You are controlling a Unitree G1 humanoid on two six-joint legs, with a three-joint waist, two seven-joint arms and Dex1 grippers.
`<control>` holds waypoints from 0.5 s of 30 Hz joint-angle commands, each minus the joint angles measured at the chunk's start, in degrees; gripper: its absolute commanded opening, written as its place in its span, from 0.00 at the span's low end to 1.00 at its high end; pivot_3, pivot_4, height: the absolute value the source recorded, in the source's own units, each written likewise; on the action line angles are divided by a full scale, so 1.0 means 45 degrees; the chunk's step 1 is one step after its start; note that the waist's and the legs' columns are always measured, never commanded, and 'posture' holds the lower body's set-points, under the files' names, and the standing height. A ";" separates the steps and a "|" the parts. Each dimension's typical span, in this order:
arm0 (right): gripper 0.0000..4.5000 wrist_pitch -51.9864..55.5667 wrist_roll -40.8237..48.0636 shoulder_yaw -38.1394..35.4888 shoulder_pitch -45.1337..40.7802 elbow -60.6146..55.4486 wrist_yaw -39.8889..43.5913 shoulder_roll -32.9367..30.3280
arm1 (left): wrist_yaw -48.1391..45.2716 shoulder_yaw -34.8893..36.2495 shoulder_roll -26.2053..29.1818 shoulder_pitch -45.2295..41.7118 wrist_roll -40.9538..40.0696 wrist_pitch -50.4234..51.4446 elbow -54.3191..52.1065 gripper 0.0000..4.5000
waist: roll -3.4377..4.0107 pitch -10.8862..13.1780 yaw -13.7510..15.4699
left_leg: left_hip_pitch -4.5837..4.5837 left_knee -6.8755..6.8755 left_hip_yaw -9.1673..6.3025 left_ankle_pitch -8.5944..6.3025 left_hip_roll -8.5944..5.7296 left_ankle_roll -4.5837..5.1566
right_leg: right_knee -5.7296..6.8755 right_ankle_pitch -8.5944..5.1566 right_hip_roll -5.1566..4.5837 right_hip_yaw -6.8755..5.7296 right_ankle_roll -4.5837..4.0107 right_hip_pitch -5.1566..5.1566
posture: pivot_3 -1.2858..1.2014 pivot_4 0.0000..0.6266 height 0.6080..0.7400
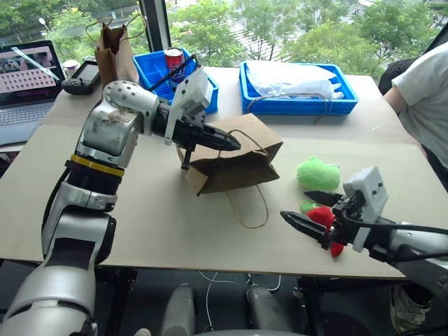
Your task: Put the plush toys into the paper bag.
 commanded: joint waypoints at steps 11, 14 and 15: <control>0.01 -0.1474 -0.4103 0.3994 -0.3326 0.3669 -0.2287 0.4658 | 0.0497 0.0756 -0.0167 -0.0099 -0.0475 0.0032 -0.1336 0.00 | 0.0014 0.0003 0.0031 | -0.0005 -0.0002 0.0002 0.0002 -0.0009 -0.0001 | 0.0056 -0.0007 -0.0004 0.0002 -0.0013 -0.0030 | 0.52 0.24 0.65; 0.01 -0.2326 -0.5225 0.4510 -0.3524 0.4943 -0.1936 0.5141 | 0.0687 0.0847 -0.0305 -0.0141 -0.0624 0.0355 -0.1404 0.00 | 0.0016 0.0002 0.0019 | 0.0004 0.0004 -0.0001 0.0002 -0.0007 -0.0002 | 0.0072 -0.0007 -0.0002 -0.0001 -0.0013 -0.0027 | 0.52 0.24 0.65; 0.01 -0.2712 -0.5627 0.4691 -0.3553 0.5422 -0.1781 0.5264 | 0.0794 0.0873 -0.0336 -0.0196 -0.0585 0.0354 -0.1346 0.00 | 0.0015 0.0001 0.0019 | 0.0005 0.0003 0.0000 0.0002 -0.0008 -0.0002 | 0.0074 -0.0008 -0.0002 -0.0001 -0.0013 -0.0028 | 0.52 0.24 0.65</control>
